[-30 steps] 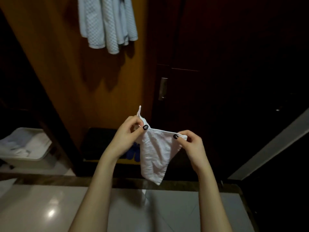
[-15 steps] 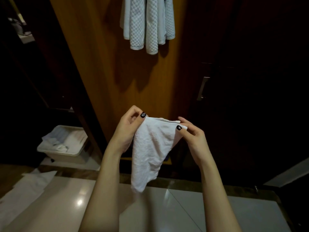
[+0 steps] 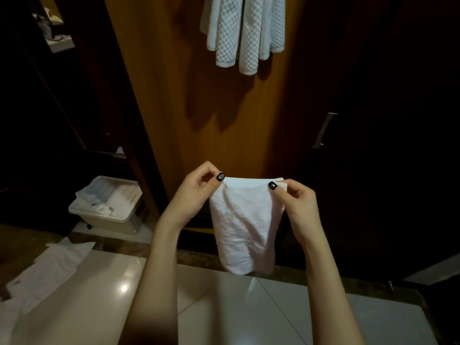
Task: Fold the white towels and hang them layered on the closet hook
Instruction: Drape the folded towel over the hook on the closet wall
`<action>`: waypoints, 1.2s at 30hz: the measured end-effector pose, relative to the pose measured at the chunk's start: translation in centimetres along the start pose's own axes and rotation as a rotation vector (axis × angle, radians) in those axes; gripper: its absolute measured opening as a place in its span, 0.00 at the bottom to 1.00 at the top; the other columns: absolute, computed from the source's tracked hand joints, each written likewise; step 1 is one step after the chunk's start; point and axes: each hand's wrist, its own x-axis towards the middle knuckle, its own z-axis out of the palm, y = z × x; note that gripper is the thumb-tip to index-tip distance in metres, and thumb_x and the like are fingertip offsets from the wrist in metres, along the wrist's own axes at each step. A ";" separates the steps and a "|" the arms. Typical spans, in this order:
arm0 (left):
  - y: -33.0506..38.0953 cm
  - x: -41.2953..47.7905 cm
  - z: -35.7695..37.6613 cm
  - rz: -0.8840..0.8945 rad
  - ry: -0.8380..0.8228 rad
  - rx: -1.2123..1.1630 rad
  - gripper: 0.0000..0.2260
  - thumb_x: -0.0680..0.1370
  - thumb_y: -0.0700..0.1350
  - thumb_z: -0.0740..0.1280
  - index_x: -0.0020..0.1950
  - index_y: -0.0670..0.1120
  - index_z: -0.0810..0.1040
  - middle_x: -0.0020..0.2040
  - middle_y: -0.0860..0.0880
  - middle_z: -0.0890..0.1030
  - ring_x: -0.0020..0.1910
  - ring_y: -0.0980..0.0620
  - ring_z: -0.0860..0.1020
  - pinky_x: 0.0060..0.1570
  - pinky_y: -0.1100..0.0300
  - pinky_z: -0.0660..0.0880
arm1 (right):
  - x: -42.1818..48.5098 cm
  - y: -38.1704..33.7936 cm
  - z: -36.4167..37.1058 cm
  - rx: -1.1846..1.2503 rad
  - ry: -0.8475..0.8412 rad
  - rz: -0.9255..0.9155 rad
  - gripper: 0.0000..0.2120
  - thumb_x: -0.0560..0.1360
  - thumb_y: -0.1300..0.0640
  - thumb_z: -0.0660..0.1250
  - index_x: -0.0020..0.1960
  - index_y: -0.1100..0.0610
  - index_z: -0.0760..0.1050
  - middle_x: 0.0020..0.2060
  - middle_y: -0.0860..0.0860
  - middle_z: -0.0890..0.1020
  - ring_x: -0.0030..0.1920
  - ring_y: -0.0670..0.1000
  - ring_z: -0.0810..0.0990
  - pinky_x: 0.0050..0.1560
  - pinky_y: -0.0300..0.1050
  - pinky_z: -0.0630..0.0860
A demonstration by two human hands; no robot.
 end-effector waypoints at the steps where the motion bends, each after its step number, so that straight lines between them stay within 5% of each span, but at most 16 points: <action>1: 0.0 -0.1 -0.1 0.001 -0.032 0.027 0.15 0.78 0.48 0.63 0.46 0.35 0.72 0.46 0.37 0.75 0.45 0.52 0.74 0.47 0.65 0.71 | -0.1 0.0 0.0 -0.008 0.030 -0.006 0.07 0.77 0.62 0.69 0.40 0.57 0.82 0.34 0.51 0.83 0.35 0.48 0.80 0.35 0.39 0.76; 4: -0.2 -0.3 0.0 -0.014 -0.098 0.080 0.16 0.79 0.47 0.62 0.45 0.32 0.74 0.47 0.32 0.76 0.46 0.47 0.75 0.50 0.55 0.70 | -0.2 0.1 -0.4 -0.034 0.098 -0.016 0.07 0.77 0.61 0.70 0.40 0.61 0.80 0.34 0.55 0.80 0.37 0.53 0.77 0.38 0.45 0.73; 12: -1.8 0.0 1.2 -0.075 -0.082 0.243 0.10 0.72 0.48 0.75 0.37 0.47 0.76 0.36 0.54 0.77 0.39 0.59 0.75 0.40 0.64 0.69 | -0.7 0.4 -1.4 -0.040 0.196 0.017 0.06 0.74 0.62 0.73 0.38 0.55 0.80 0.31 0.54 0.80 0.34 0.53 0.78 0.38 0.46 0.76; 17: -1.6 -0.1 2.0 -0.047 0.017 0.054 0.11 0.71 0.49 0.74 0.34 0.50 0.74 0.41 0.37 0.76 0.41 0.49 0.72 0.43 0.54 0.68 | -1.0 -0.2 -2.4 -0.079 0.123 0.006 0.06 0.74 0.63 0.73 0.39 0.57 0.78 0.28 0.46 0.80 0.31 0.42 0.77 0.32 0.34 0.73; 26: -1.7 -0.3 2.7 0.027 0.112 -0.140 0.10 0.75 0.35 0.70 0.40 0.48 0.75 0.39 0.49 0.75 0.38 0.58 0.73 0.39 0.69 0.70 | -2.6 -0.7 -3.1 -0.114 0.078 -0.015 0.07 0.75 0.61 0.71 0.41 0.57 0.74 0.28 0.48 0.77 0.30 0.47 0.75 0.31 0.37 0.72; 31: -1.3 -0.4 3.1 0.018 0.229 -0.068 0.09 0.76 0.34 0.69 0.41 0.46 0.74 0.39 0.52 0.75 0.38 0.58 0.73 0.39 0.69 0.71 | -2.8 -1.2 -2.9 -0.088 0.017 0.064 0.08 0.76 0.62 0.70 0.54 0.57 0.75 0.36 0.51 0.85 0.38 0.49 0.85 0.36 0.39 0.79; 36: -0.7 -0.9 2.7 0.052 0.245 0.253 0.09 0.76 0.37 0.70 0.43 0.51 0.78 0.41 0.58 0.79 0.42 0.62 0.76 0.44 0.69 0.71 | -3.3 -1.1 -2.6 -0.216 -0.063 0.021 0.06 0.77 0.60 0.70 0.46 0.63 0.77 0.35 0.58 0.81 0.37 0.49 0.80 0.39 0.42 0.76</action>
